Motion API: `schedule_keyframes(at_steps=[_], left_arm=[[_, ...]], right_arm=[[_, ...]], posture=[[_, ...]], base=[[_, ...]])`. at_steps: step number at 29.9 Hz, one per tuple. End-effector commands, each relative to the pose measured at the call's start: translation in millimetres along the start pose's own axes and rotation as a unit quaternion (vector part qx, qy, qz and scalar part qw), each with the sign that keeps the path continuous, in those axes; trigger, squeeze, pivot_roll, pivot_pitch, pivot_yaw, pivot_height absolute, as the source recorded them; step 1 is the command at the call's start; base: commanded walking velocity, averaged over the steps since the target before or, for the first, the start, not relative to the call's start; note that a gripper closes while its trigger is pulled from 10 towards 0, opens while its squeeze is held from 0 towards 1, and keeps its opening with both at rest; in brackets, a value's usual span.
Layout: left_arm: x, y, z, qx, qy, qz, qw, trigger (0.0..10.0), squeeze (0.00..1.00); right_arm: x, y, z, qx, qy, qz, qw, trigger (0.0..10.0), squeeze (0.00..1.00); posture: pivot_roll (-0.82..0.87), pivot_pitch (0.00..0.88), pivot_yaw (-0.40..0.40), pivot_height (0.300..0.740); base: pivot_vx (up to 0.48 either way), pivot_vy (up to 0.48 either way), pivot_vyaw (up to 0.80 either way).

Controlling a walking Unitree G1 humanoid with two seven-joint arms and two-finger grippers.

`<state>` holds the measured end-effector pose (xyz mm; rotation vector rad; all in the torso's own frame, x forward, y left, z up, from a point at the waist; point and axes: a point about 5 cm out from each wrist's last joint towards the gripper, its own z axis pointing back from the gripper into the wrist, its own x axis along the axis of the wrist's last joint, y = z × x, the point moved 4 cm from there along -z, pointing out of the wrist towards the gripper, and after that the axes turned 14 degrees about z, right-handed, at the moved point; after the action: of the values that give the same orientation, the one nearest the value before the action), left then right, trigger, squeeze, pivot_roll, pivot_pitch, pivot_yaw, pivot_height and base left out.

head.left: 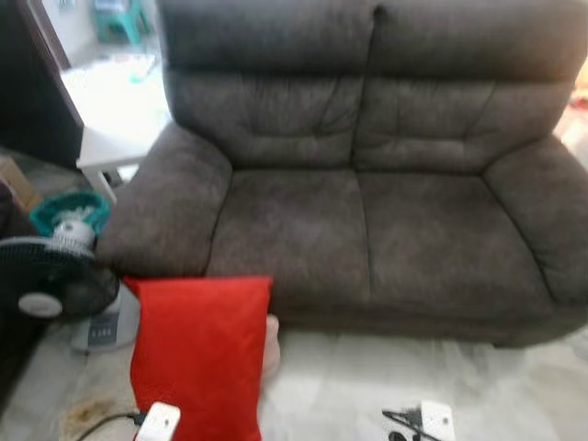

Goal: Move the pillow to the sofa from floor

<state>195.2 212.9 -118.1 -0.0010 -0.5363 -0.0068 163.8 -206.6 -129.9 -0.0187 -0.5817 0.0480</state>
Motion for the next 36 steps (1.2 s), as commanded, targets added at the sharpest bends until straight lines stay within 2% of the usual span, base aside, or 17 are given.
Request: schedule_keyframes(at_steps=[1,36], left_arm=[[-14.7,10.2,3.3,0.013,0.020,0.003,1.000,10.0,0.00],[-14.9,10.7,3.3,0.013,0.023,-0.005,1.000,10.0,0.00]], right_arm=[[3.2,4.5,-1.3,0.005,-0.004,0.001,1.000,10.0,0.00],[3.7,5.9,-1.4,0.012,-0.003,0.009,1.000,10.0,0.00]], posture=[[0.09,0.048,-0.030,0.740],[0.09,0.049,-0.032,0.740]], base=[[0.000,0.000,0.80],[0.000,0.000,0.79]])
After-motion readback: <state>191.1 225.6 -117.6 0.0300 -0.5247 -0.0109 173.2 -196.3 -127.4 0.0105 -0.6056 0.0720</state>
